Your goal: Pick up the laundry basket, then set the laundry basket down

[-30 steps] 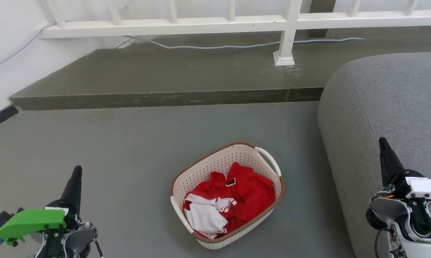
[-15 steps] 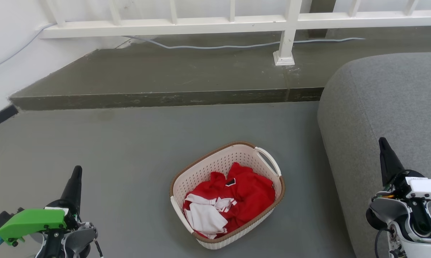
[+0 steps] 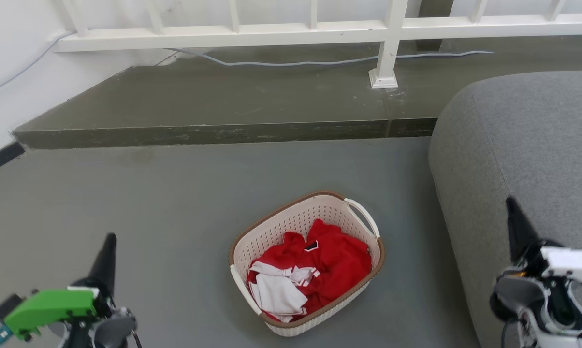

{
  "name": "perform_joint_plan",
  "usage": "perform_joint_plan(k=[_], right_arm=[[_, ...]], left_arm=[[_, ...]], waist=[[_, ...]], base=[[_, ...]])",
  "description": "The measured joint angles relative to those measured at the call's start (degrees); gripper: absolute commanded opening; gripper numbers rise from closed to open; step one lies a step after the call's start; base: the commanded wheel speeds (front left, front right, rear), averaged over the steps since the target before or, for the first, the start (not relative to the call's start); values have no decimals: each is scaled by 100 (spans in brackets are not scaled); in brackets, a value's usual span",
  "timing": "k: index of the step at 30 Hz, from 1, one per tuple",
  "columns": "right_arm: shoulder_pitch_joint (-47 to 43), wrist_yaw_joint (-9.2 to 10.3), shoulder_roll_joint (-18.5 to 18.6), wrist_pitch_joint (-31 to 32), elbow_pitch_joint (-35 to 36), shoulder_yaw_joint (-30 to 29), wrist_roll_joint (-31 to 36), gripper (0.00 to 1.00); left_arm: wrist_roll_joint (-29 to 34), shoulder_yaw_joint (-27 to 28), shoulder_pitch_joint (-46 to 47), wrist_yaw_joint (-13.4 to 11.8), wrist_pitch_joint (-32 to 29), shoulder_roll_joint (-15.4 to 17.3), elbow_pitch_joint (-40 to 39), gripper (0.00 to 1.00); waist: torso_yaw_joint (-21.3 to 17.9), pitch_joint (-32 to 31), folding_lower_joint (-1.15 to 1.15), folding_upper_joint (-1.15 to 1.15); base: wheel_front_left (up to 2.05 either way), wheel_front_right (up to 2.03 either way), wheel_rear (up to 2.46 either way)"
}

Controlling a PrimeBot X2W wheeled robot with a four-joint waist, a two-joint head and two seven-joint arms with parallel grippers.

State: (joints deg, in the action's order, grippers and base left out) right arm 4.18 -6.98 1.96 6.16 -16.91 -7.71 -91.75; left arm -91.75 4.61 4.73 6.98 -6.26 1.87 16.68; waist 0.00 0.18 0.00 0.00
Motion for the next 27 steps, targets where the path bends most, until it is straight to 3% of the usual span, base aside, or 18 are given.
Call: perform_joint_plan(k=[19, 27], right_arm=[[-187, 3, -86, -237, 4, 280, 108, 100], [-180, 3, -8, -420, 130, 472, 439, 100]], left_arm=[[45, -137, -170, -1, 287, -93, -65, 100], [401, -304, -170, -1, 443, -62, -216, 100]], waist=[[6, 20, 0, 0], [4, 31, 0, 0]], base=[[0, 0, 0], [0, 0, 0]])
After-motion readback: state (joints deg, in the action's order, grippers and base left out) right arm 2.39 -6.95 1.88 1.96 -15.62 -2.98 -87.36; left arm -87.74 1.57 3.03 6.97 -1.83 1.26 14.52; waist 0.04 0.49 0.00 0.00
